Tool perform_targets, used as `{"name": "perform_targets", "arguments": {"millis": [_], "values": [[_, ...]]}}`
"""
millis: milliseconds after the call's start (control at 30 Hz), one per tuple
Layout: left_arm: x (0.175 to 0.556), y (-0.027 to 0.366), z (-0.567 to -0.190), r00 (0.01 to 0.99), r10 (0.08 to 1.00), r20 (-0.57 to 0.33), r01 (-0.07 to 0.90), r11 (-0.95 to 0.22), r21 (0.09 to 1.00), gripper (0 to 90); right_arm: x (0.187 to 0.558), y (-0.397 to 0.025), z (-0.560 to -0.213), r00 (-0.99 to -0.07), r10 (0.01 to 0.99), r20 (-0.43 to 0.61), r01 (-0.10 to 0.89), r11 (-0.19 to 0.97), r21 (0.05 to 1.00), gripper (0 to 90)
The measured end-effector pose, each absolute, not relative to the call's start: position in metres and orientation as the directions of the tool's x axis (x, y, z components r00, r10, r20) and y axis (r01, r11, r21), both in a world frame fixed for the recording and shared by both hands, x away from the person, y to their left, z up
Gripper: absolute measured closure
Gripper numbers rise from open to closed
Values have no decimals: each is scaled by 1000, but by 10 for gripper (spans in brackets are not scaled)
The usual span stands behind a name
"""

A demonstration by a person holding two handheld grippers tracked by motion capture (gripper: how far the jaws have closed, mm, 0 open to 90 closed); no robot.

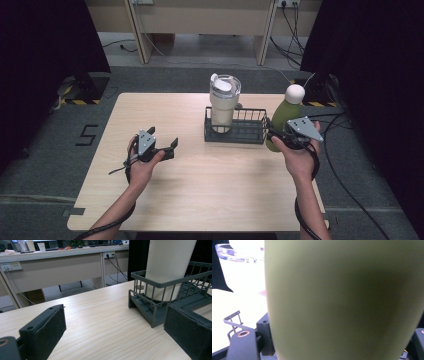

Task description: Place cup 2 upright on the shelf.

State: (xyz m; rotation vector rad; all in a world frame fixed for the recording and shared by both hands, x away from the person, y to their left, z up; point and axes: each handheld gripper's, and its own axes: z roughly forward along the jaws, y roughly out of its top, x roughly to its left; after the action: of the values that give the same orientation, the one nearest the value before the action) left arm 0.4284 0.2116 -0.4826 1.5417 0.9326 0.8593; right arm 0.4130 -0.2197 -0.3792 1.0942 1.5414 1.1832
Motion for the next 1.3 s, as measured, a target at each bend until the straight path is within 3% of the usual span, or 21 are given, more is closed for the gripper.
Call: {"name": "perform_targets", "arguments": {"millis": [1300], "values": [[429, 212, -483, 430, 902, 45, 122, -108, 987, 34, 433, -221, -370, -202, 972, -122, 135, 151, 979, 207]]}}
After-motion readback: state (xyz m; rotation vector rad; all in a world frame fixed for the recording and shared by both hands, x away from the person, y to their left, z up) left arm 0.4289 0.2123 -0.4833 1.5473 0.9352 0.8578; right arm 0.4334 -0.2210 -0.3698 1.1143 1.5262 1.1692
